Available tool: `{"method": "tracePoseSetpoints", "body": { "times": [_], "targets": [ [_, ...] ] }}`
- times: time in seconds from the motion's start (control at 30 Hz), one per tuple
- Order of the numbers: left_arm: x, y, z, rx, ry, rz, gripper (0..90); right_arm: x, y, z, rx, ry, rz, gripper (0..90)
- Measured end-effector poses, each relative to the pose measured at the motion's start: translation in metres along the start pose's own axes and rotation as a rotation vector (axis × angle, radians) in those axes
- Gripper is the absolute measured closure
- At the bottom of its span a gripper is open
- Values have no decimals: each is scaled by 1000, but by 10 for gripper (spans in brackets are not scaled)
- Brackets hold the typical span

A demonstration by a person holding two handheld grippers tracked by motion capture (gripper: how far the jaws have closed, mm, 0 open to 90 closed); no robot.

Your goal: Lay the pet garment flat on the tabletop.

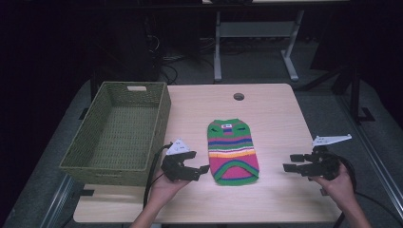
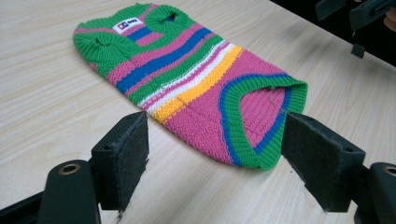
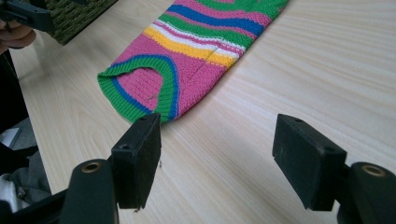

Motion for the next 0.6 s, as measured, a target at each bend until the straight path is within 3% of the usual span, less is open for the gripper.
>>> {"method": "tracePoseSetpoints", "body": {
  "times": [0.6],
  "targets": [
    [16, -6, -7, -7, 24, 8, 183, 28, -4, -9, 7, -28, 31, 320]
  ]
}}
Point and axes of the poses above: each handheld gripper's, and its own axes: z roughly forward along the jaws, x roughly out of its underside, y roughly to its left, the point moved 7 cm from there along z, roughly forward along the jaws, and after that the axes turned 6 degrees about y, right-handed, at the moved point
